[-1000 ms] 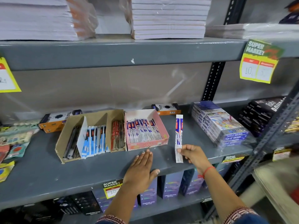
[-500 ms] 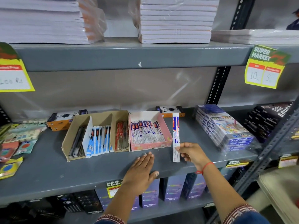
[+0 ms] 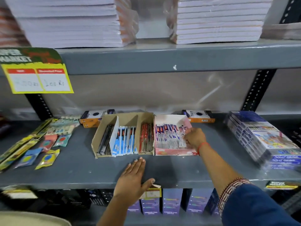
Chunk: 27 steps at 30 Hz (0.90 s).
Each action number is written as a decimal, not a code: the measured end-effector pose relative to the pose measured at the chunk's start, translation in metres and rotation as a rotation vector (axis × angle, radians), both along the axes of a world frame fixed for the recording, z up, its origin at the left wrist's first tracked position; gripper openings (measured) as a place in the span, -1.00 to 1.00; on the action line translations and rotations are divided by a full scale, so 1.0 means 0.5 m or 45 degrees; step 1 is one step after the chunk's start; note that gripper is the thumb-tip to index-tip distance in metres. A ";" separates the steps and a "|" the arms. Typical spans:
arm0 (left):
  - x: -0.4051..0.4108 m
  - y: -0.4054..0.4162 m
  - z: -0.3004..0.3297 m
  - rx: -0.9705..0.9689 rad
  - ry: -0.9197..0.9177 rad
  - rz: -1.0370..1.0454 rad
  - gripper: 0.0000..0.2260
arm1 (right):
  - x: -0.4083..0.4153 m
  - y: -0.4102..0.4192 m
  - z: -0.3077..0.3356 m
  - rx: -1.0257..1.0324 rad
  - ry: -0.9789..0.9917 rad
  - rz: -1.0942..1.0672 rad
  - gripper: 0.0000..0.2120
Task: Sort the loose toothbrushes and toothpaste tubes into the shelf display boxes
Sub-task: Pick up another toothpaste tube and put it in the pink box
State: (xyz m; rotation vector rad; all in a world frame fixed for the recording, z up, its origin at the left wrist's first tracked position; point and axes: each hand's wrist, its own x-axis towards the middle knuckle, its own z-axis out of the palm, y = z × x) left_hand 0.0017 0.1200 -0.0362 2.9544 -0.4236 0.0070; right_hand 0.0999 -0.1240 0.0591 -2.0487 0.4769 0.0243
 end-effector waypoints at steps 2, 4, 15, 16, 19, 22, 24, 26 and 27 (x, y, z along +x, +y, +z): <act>0.003 -0.001 -0.001 -0.030 -0.001 0.006 -0.23 | 0.016 0.011 -0.009 -0.106 0.017 0.016 -0.71; 0.004 -0.001 -0.003 -0.042 0.012 0.009 -0.18 | 0.023 0.023 -0.018 -0.211 0.031 0.043 -0.70; 0.005 0.000 -0.004 -0.008 0.000 -0.019 -0.08 | 0.022 0.044 -0.038 -0.647 0.133 0.256 -0.69; 0.004 0.000 -0.004 0.000 0.000 -0.020 -0.10 | 0.022 0.046 -0.035 -0.635 0.160 0.264 -0.67; 0.006 -0.003 -0.001 0.027 0.017 -0.015 -0.24 | 0.021 0.046 -0.033 -0.619 0.181 0.282 -0.67; 0.004 -0.004 0.003 0.047 0.052 -0.018 -0.29 | 0.008 0.046 -0.032 -0.625 0.109 0.225 -0.69; 0.004 -0.002 0.006 0.053 0.068 -0.032 -0.29 | -0.006 0.052 -0.028 -0.612 -0.031 0.166 -0.71; 0.004 0.001 0.006 0.034 0.085 -0.049 -0.29 | -0.022 0.059 -0.021 -0.560 -0.159 0.115 -0.63; 0.004 0.004 0.006 0.019 0.091 -0.056 -0.29 | -0.028 0.063 -0.018 -0.522 -0.198 0.094 -0.59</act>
